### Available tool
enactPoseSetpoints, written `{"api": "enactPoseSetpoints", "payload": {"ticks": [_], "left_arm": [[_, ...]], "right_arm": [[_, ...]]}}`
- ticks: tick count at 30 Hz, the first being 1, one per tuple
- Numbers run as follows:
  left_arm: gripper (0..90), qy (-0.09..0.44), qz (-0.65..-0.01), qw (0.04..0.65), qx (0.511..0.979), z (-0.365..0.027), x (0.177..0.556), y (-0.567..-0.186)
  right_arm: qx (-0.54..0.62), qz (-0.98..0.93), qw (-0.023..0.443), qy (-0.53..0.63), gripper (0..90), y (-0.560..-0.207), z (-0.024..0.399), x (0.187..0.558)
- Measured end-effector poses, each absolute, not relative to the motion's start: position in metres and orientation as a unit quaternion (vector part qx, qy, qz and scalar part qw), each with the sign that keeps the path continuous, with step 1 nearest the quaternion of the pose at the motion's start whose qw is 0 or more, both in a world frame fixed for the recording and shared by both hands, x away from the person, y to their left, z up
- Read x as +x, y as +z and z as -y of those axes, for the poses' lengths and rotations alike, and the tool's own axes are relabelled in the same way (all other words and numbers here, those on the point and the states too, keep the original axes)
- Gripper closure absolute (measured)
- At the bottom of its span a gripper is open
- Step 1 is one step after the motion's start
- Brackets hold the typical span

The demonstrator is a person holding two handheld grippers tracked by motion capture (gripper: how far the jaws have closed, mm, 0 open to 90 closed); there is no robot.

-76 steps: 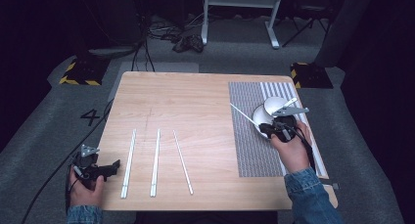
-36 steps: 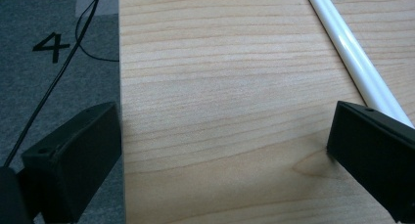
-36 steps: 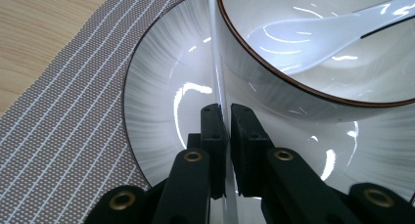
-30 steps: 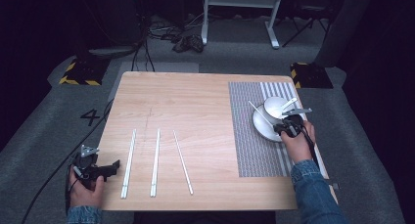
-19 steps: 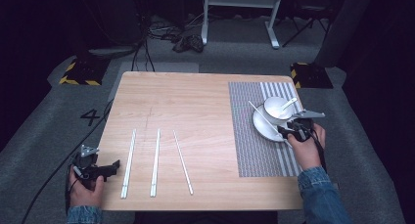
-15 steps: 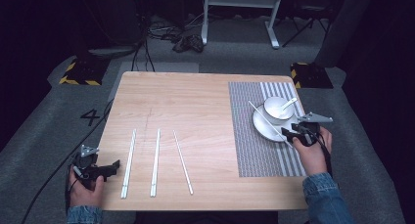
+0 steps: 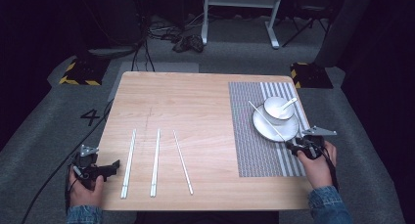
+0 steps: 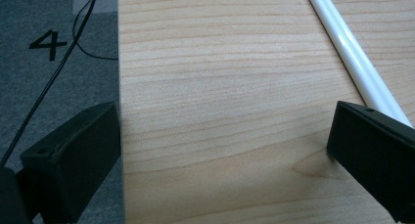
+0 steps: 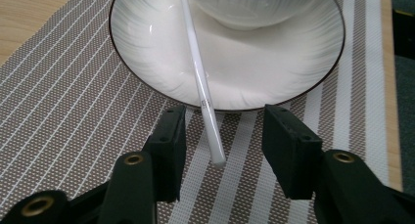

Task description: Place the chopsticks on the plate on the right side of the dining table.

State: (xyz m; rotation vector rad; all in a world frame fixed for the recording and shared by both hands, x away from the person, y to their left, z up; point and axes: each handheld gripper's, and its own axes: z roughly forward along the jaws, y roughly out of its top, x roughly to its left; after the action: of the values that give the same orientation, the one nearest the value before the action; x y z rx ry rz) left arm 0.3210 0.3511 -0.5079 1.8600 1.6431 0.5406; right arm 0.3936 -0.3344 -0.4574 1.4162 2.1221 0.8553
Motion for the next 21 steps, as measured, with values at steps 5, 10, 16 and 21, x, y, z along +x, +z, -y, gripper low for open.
{"api": "enactPoseSetpoints", "payload": {"ticks": [5,10,16,21], "left_arm": [[0.0,0.203,-0.617,0.295,0.701,-0.351,0.321,-0.508],[0.0,0.203,-0.617,0.295,0.701,-0.351,0.321,-0.508],[0.0,0.204,-0.616,0.295,0.701,-0.351,0.321,-0.508],[0.0,0.204,-0.617,0.295,0.701,-0.351,0.321,-0.508]], "right_arm": [[0.513,-0.775,0.222,0.295,54.8,-0.466,0.327,0.402],[0.524,-0.771,0.216,0.29,57.6,-0.469,0.332,0.408],[0.531,-0.767,0.225,0.281,62.3,-0.467,0.343,0.409],[0.547,-0.754,0.233,0.279,61.0,-0.466,0.356,0.411]]}}
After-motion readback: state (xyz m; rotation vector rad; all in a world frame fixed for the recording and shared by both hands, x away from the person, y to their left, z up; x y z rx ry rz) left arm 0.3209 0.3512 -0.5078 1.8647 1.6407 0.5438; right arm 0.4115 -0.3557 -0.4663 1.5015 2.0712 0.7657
